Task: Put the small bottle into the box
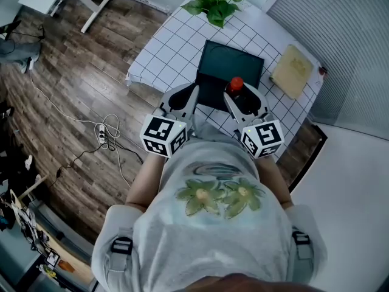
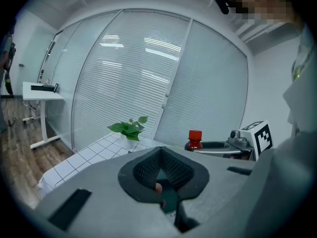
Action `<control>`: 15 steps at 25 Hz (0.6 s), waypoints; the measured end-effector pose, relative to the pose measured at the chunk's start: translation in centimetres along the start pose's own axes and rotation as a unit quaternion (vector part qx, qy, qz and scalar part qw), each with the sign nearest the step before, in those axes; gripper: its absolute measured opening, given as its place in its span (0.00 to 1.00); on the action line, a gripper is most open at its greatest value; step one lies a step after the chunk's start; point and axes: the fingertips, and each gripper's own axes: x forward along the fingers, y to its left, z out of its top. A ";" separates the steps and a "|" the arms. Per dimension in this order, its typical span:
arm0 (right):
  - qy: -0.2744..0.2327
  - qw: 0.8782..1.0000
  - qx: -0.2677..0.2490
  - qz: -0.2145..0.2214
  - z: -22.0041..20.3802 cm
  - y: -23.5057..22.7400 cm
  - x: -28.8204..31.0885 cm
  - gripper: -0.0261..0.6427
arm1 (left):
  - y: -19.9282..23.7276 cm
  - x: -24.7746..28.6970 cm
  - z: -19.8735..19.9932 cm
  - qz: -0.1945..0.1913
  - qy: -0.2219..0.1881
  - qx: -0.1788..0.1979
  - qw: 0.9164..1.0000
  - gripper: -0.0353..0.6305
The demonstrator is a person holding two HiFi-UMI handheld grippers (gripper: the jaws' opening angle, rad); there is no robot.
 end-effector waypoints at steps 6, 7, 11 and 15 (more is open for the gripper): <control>0.010 1.000 -0.002 0.005 -0.8 0.1 0.3 0.34 | -0.3 0.2 -0.8 -0.011 0.010 -0.016 1.000 0.06; 0.013 1.000 -0.002 0.005 -0.9 0.1 0.4 0.34 | -0.3 0.2 -0.9 -0.012 0.012 -0.017 1.000 0.06; 0.021 1.000 0.000 0.005 -1.6 -0.1 0.6 0.34 | -0.3 0.5 -1.4 -0.016 0.022 -0.021 0.999 0.06; 0.027 1.000 0.002 0.004 -2.2 -0.3 0.8 0.34 | -0.5 0.6 -1.7 -0.019 0.027 -0.022 0.999 0.06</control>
